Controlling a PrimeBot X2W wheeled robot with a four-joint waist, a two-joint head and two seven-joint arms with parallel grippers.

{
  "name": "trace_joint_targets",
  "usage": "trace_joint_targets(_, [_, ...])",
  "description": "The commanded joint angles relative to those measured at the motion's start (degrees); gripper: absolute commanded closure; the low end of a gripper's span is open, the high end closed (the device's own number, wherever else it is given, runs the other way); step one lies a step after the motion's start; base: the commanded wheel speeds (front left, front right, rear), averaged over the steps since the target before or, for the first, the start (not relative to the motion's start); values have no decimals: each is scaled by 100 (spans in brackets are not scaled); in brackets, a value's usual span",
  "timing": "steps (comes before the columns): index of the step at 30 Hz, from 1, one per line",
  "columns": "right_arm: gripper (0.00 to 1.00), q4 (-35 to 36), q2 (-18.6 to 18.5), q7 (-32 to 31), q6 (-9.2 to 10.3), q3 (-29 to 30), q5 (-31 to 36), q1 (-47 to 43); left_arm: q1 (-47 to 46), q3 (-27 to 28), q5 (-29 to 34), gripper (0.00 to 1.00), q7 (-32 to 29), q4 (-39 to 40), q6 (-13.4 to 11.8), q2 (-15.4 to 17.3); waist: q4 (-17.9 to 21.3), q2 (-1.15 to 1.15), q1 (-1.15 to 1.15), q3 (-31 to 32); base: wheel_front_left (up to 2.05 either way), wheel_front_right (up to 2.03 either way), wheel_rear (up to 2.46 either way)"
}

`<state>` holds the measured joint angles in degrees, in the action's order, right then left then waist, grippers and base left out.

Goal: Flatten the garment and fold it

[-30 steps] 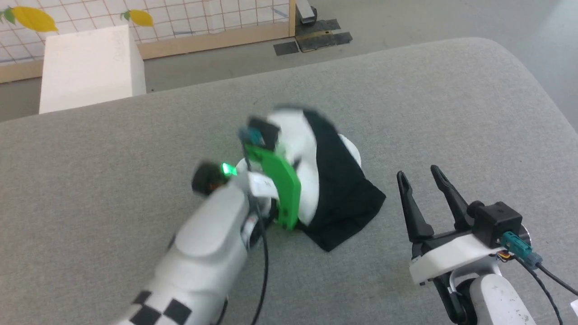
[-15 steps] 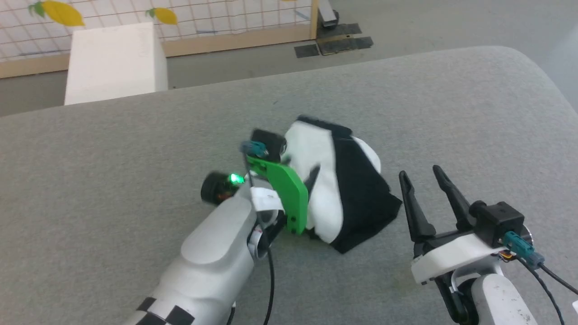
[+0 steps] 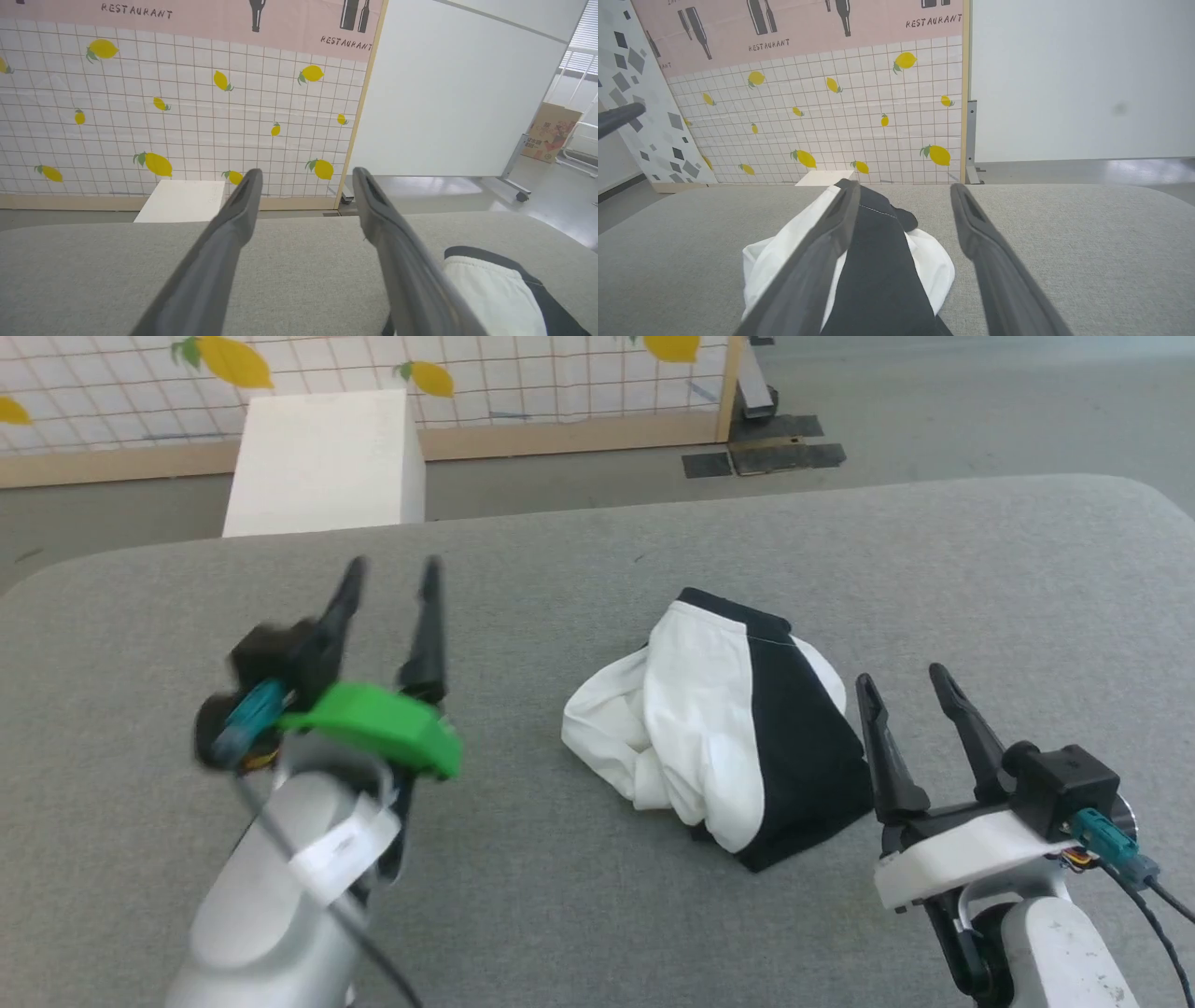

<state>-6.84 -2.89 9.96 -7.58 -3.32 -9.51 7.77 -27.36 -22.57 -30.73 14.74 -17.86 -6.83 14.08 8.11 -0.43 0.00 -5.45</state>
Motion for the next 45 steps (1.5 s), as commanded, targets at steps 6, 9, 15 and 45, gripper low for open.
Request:
trace_joint_targets(6, [0, 126, 2, -54, 9, 110, 89, -157, 1231, 659, 454, 0, 25, 788, -18, 82, -159, 41, 0, 64, 0, 0, 0])
trace_joint_targets(9, [0, 145, 2, -81, 9, 124, 108, -176, 1660, 856, 641, 0, 25, 967, 85, 52, -193, 41, 0, 84, 0, 0, 0])
trace_joint_targets(15, [0, 173, 2, -118, 9, 121, 107, -227, 2292, 1161, 942, 0, 25, 1195, 281, -120, -214, 41, 0, 121, 0, 0, 0])
trace_joint_targets(45, [0, 44, 2, -20, 9, -105, -64, 26, -738, 214, 1060, 0, -2092, -1711, 1169, -1076, 202, 41, 0, -357, 0, 0, 0])
